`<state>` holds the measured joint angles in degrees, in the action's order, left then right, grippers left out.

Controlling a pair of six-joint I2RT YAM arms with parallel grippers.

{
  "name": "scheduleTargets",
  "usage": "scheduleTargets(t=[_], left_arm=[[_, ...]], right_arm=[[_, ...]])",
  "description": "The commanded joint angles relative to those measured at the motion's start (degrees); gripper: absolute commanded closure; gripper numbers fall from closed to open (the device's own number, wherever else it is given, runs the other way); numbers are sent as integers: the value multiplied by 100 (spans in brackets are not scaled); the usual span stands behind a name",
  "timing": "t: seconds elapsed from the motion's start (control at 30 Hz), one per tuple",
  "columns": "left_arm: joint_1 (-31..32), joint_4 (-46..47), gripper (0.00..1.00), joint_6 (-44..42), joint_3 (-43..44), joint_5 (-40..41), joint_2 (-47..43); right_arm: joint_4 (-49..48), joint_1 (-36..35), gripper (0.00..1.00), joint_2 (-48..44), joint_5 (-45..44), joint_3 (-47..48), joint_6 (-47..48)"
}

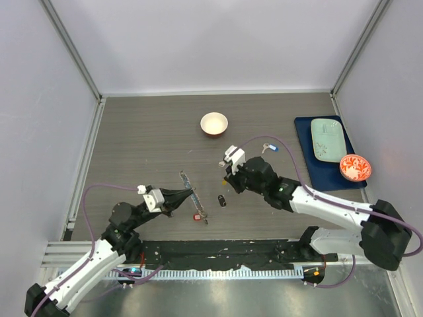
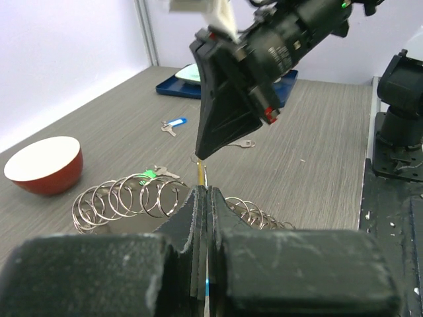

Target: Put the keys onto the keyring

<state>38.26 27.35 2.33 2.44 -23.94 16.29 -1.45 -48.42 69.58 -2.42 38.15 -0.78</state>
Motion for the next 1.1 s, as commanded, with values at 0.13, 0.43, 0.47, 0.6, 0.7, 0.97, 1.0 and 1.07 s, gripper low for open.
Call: scheduleTargets(t=[0.13,0.43,0.47,0.6,0.7,0.97,1.0,1.07], left_arm=[[24,525,100,-198,-516,-435,251],[24,859,100,-338,-288,-1077,1384],[24,894,100,-347,-262,-1156,1490],[32,1017,100,-347,-261,-1341,1710],[41,1026,100,-373,-261,-1402,1675],[59,1061,100,-400,-261,-1490,1675],[59,1061,100,-417,-261,-1499,1675],[67,1070,100,-417,-261,-1516,1693]], right_arm=[[-1076,-703,99,-902,1198,-422,1387],[-497,-967,99,-1105,1762,-72,1992],[-357,-993,99,-1096,1788,-36,2063],[-92,-1072,99,-999,1876,78,2301],[-22,-1116,99,-911,2077,105,2442],[110,-1134,99,-718,2175,298,2644],[110,-1143,99,-709,2175,333,2670],[110,-1143,99,-674,2193,377,2705]])
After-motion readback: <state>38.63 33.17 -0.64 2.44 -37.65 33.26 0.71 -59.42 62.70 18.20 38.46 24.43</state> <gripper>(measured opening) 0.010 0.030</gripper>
